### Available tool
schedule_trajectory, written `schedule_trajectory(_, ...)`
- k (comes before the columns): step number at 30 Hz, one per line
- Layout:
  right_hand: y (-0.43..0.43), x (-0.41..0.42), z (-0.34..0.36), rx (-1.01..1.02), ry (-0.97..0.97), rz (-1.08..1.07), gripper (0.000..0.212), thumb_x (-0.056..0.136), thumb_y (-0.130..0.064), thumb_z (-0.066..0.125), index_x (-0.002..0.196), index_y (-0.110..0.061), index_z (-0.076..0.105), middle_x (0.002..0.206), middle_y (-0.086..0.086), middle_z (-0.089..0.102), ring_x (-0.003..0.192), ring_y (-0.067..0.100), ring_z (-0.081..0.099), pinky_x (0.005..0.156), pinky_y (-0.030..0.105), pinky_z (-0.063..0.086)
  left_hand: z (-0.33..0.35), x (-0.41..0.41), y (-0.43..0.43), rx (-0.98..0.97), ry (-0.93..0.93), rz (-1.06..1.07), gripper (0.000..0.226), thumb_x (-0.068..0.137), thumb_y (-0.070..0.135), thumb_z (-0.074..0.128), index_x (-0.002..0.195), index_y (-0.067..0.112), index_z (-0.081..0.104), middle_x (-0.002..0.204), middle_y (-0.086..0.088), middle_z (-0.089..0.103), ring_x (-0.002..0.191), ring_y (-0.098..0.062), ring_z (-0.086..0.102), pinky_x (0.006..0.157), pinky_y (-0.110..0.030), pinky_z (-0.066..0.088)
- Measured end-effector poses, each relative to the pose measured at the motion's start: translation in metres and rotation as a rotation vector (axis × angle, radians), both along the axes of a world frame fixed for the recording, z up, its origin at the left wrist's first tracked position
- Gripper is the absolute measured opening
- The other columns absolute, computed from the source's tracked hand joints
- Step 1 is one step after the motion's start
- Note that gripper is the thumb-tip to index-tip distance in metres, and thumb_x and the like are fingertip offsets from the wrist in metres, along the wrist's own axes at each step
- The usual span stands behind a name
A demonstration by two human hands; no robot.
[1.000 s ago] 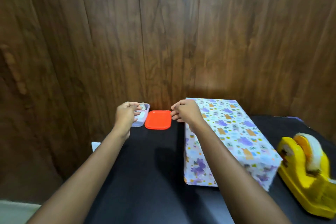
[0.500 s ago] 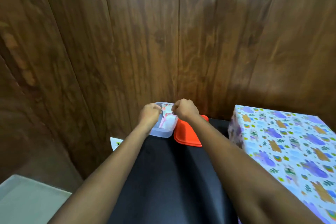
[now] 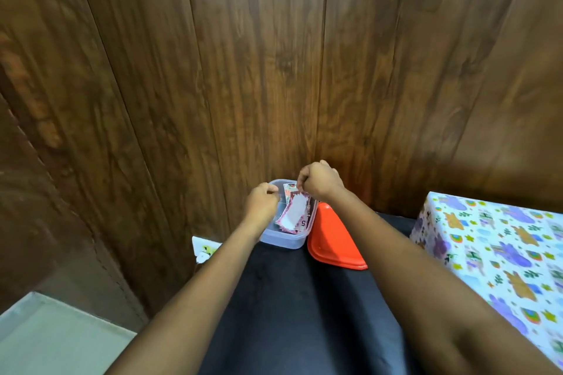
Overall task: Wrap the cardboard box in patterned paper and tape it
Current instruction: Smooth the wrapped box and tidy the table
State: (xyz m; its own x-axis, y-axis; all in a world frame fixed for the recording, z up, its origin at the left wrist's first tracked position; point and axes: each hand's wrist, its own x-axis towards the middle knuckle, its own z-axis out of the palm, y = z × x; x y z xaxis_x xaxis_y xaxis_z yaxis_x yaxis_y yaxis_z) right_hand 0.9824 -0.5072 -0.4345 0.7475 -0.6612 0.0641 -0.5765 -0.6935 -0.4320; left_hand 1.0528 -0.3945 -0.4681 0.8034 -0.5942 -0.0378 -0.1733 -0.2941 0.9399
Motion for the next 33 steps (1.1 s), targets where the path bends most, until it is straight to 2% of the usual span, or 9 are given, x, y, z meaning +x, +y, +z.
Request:
schedule_trajectory(3, 0.0, -0.011, 0.012, 0.028, -0.143, 0.055, 0.037, 0.069, 0.002, 0.045, 0.048, -0.026, 0.053, 0.08, 0.001, 0.069, 0.101, 0.02, 0.054, 0.089, 0.034, 0.044, 0.013, -0.003, 0.001, 0.046, -0.093, -0.014, 0.034, 0.092, 0.008, 0.049, 0.126, 0.008, 0.052, 0.125, -0.006, 0.056, 0.106, -0.02, 0.055, 0.08, -0.024, 0.04)
schedule_trajectory(6, 0.005, -0.027, 0.021, 0.098, -0.239, 0.155, 0.034, 0.07, 0.01, 0.047, 0.055, -0.017, 0.062, 0.069, -0.003, 0.064, 0.085, 0.016, 0.057, 0.088, 0.029, 0.044, 0.031, -0.011, 0.008, 0.038, -0.089, -0.116, 0.039, 0.091, 0.007, 0.053, 0.13, 0.008, 0.048, 0.124, -0.004, 0.055, 0.107, -0.016, 0.053, 0.083, -0.022, 0.039)
schedule_trajectory(9, 0.016, -0.048, 0.031, 0.191, -0.307, 0.213, 0.026, 0.077, 0.011, 0.056, 0.066, -0.011, 0.064, 0.069, 0.003, 0.061, 0.061, 0.006, 0.051, 0.066, 0.021, 0.041, 0.048, -0.026, 0.021, -0.015, -0.045, -0.191, 0.019, 0.088, -0.001, 0.054, 0.101, 0.009, 0.062, 0.099, -0.009, 0.063, 0.089, -0.016, 0.056, 0.064, -0.019, 0.042)
schedule_trajectory(11, 0.027, -0.064, 0.035, 0.222, -0.395, 0.237, 0.034, 0.077, 0.014, 0.057, 0.063, -0.016, 0.062, 0.063, 0.001, 0.058, 0.057, 0.007, 0.049, 0.062, 0.023, 0.042, 0.056, -0.039, 0.032, -0.062, -0.047, -0.186, 0.018, 0.085, -0.006, 0.056, 0.08, 0.01, 0.063, 0.081, -0.009, 0.063, 0.077, -0.018, 0.055, 0.058, -0.019, 0.041)
schedule_trajectory(14, 0.045, -0.086, 0.038, 0.174, -0.457, 0.256, 0.038, 0.076, 0.017, 0.052, 0.068, -0.019, 0.064, 0.063, 0.003, 0.058, 0.063, 0.013, 0.054, 0.07, 0.031, 0.045, 0.064, -0.061, 0.048, -0.106, -0.035, -0.18, 0.02, 0.083, -0.008, 0.058, 0.076, 0.01, 0.062, 0.074, -0.007, 0.061, 0.072, -0.016, 0.054, 0.058, -0.019, 0.041)
schedule_trajectory(18, 0.071, -0.112, 0.047, -0.039, -0.374, 0.24, 0.024, 0.085, -0.002, 0.057, 0.077, -0.023, 0.068, 0.074, -0.003, 0.065, 0.088, 0.018, 0.051, 0.088, 0.032, 0.038, 0.074, -0.082, 0.067, -0.15, -0.005, -0.203, 0.023, 0.083, -0.009, 0.056, 0.078, 0.012, 0.063, 0.08, -0.009, 0.064, 0.081, -0.021, 0.058, 0.064, -0.026, 0.042)
schedule_trajectory(22, 0.092, -0.137, 0.061, -0.042, -0.368, 0.226, 0.011, 0.086, -0.012, 0.062, 0.083, -0.013, 0.073, 0.07, -0.015, 0.056, 0.093, 0.012, 0.042, 0.082, 0.029, 0.038, 0.083, -0.102, 0.086, -0.198, -0.016, -0.208, 0.019, 0.083, -0.011, 0.055, 0.088, 0.006, 0.063, 0.077, -0.01, 0.063, 0.077, -0.019, 0.057, 0.061, -0.023, 0.041)
schedule_trajectory(28, 0.113, -0.159, 0.06, -0.177, -0.402, 0.203, 0.017, 0.081, -0.019, 0.071, 0.097, -0.015, 0.069, 0.091, 0.003, 0.061, 0.089, 0.011, 0.04, 0.077, 0.031, 0.042, 0.09, -0.128, 0.101, -0.281, 0.032, -0.173, 0.022, 0.082, -0.013, 0.055, 0.091, 0.007, 0.057, 0.068, -0.007, 0.055, 0.065, -0.014, 0.052, 0.057, -0.022, 0.038)
schedule_trajectory(33, 0.125, -0.171, 0.061, -0.154, -0.428, 0.177, 0.006, 0.08, -0.014, 0.07, 0.087, -0.015, 0.072, 0.087, 0.004, 0.059, 0.088, 0.01, 0.04, 0.073, 0.023, 0.035, 0.088, -0.141, 0.109, -0.309, 0.012, -0.189, 0.025, 0.082, -0.013, 0.052, 0.097, 0.006, 0.059, 0.064, -0.004, 0.058, 0.065, -0.012, 0.054, 0.061, -0.022, 0.041)
